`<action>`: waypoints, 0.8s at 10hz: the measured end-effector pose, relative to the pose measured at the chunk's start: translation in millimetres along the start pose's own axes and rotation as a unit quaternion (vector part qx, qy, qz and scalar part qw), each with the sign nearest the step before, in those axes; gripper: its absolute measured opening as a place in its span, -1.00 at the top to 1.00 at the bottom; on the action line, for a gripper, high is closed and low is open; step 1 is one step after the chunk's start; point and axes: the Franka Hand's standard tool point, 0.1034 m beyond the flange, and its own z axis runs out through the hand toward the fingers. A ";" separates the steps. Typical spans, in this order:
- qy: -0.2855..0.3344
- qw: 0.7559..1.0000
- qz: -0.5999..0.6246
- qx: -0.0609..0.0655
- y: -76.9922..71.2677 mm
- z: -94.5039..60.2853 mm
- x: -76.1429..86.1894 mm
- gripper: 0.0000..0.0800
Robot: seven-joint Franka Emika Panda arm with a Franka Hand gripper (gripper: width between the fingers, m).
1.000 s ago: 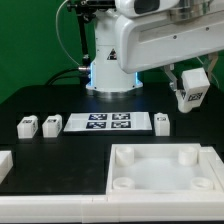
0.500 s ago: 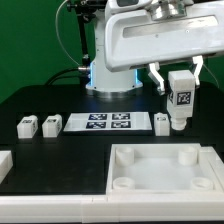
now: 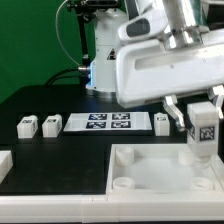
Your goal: Assemble one leg
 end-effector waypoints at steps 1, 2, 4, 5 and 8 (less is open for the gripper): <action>-0.001 1.000 -0.002 0.001 -3.6 3.9 -6.9 0.27; -0.002 1.000 -0.002 0.001 -4.5 8.9 -16.8 0.27; -0.006 1.000 -0.003 0.000 -1.2 13.3 -24.1 0.27; -0.005 1.000 -0.002 -0.002 1.5 13.3 -23.7 0.27; 0.002 1.000 0.001 -0.004 4.6 20.9 -24.1 0.27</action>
Offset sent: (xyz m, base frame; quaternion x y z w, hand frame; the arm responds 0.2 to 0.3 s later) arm -0.0055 -0.0078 -0.0159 -0.0088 0.0126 -0.0069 0.9999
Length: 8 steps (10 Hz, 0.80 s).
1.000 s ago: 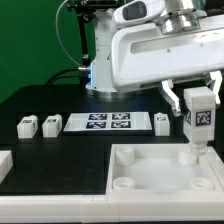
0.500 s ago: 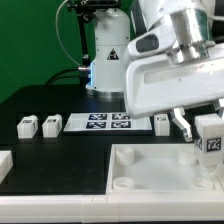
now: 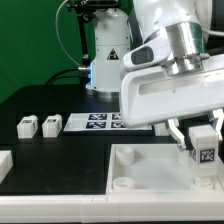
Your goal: Assemble one leg
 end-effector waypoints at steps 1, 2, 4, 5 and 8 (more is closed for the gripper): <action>-0.001 1.000 0.001 0.001 -0.9 4.7 -5.9 0.27; 0.007 1.000 0.001 -0.001 -0.6 5.8 -5.6 0.27; 0.015 1.000 0.001 -0.002 -1.4 8.8 -8.7 0.27; 0.013 1.000 0.002 -0.002 -1.1 8.7 -8.4 0.27; 0.012 1.000 0.002 -0.001 -1.2 9.3 -9.4 -0.45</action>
Offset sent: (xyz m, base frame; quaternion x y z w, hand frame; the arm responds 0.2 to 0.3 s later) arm -0.0051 -0.0050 -0.0151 -0.0292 0.0162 -0.0033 0.9994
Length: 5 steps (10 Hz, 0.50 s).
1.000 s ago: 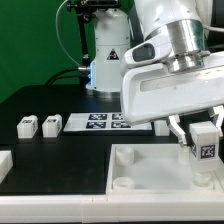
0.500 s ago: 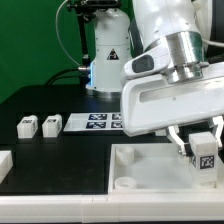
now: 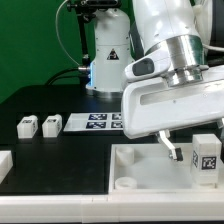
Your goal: Assemble one leg
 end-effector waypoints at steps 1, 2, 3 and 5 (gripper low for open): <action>0.000 1.000 0.000 0.000 0.0 0.0 -0.1 -0.57; 0.000 1.000 0.000 0.000 0.0 0.1 -0.1 -0.57; 0.000 1.000 0.000 0.000 0.0 0.1 -0.1 -0.61; 0.000 1.000 0.000 0.000 0.0 0.1 -0.2 -0.62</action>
Offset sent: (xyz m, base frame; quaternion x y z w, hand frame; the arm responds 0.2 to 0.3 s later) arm 0.0000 0.0000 0.0000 0.0000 0.0000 0.0000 1.0000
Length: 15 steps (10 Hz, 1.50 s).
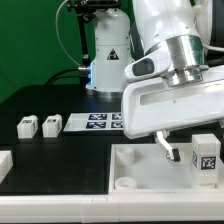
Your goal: Assemble one leg
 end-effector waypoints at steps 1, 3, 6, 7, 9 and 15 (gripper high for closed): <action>0.000 1.000 0.000 0.000 0.0 -0.1 0.1 -0.62; -0.026 1.000 0.001 0.004 -2.2 -14.1 10.4 -0.62; -0.113 0.993 0.005 0.020 -1.2 -15.1 22.7 -0.62; -0.190 0.981 0.016 0.035 -4.5 -13.6 19.2 -0.62; -0.297 0.953 0.028 0.056 -8.5 -11.3 16.1 -0.62; -0.359 0.930 0.063 0.053 -4.8 -8.3 23.2 -0.62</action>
Offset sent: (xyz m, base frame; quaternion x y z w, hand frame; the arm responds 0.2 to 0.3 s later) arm 0.0147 -0.0111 0.0277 -0.0113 -0.1467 0.0076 0.9891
